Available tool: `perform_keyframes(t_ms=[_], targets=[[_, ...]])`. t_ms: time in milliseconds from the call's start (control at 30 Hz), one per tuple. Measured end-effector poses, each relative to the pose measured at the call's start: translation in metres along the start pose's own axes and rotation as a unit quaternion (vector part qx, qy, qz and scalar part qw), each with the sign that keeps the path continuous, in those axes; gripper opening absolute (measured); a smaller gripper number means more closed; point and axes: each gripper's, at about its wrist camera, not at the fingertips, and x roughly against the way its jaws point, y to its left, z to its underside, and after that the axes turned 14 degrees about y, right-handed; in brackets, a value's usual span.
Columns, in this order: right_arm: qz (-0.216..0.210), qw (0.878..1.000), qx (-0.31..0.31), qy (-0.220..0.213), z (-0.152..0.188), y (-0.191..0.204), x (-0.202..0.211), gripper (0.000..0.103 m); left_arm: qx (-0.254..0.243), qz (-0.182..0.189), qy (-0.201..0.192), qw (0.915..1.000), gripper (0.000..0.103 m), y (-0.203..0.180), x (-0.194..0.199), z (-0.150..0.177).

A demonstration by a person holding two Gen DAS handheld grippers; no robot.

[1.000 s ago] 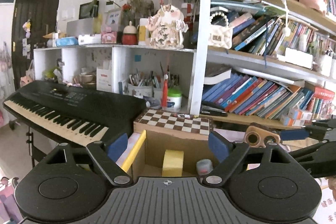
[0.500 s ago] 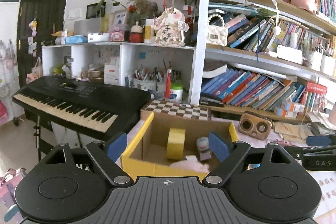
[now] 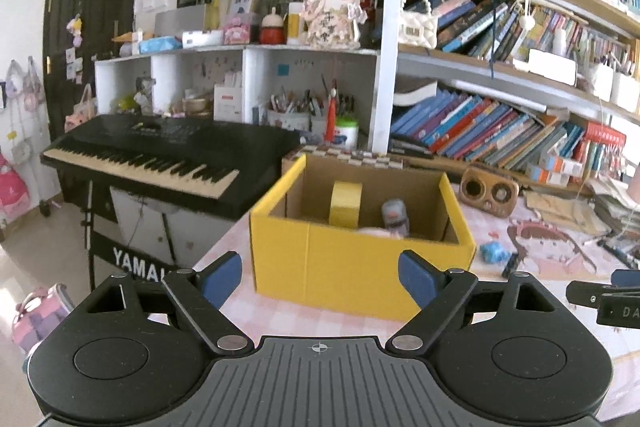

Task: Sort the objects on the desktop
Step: 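Lift both open tools out of the yellow box and withdraw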

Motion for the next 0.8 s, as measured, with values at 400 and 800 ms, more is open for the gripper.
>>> perform_keyframes(t_ms=[400,800], targets=[[0.01,0.999,-0.015,0.041,0.052,0.007,0.004,0.074,-0.007,-0.006,0.04,0.9992,0.088,-0.006,0.007,0.038],[0.005,0.998,-0.004,0.061,0.071,0.015,0.009,0.078,-0.032,0.017,0.07,0.9969,0.088,-0.021,0.008,0.056]])
